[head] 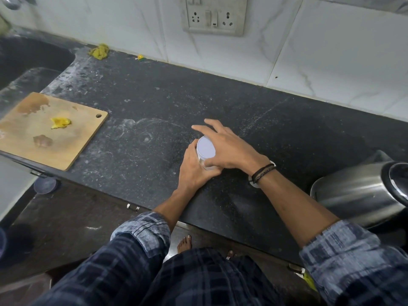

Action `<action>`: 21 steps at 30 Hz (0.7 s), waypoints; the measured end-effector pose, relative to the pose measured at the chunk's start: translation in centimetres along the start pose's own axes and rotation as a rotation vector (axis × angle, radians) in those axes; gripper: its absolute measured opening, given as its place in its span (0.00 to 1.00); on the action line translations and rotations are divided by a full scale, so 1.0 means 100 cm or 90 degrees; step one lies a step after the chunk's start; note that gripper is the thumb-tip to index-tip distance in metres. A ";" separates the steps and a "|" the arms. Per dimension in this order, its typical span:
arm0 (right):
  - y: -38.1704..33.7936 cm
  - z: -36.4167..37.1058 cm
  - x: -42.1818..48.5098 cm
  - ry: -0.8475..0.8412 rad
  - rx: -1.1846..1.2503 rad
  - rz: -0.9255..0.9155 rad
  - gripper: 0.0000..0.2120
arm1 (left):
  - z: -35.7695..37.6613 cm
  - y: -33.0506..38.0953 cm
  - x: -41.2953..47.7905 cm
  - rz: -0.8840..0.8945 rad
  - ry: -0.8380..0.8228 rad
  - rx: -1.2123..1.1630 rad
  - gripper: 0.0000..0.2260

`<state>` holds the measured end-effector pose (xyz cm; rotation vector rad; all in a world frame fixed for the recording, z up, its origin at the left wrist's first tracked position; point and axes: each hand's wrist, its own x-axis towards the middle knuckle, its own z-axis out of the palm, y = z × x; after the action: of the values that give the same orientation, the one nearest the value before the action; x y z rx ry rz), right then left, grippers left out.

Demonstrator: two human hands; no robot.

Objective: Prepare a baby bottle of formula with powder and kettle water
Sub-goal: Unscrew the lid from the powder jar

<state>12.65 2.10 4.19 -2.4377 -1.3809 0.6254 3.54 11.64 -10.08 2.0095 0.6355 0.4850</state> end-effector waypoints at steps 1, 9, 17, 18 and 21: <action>0.000 0.001 0.000 0.004 -0.012 0.005 0.45 | 0.000 -0.001 0.000 -0.005 -0.002 -0.003 0.45; 0.001 0.002 0.003 0.013 -0.018 0.017 0.39 | 0.001 -0.001 0.001 -0.010 -0.005 -0.014 0.44; 0.006 -0.007 0.002 0.046 0.061 -0.014 0.35 | -0.001 0.003 0.001 -0.001 0.000 -0.038 0.44; 0.007 -0.010 0.002 0.052 0.079 -0.011 0.35 | -0.001 0.003 0.002 -0.007 -0.003 -0.043 0.44; 0.010 -0.020 -0.002 0.082 0.131 0.000 0.33 | -0.002 0.001 0.003 -0.009 -0.002 -0.052 0.43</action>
<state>14.25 1.36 5.52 -2.2729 -1.2040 0.5683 3.70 11.85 -9.87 1.9267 0.6175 0.4911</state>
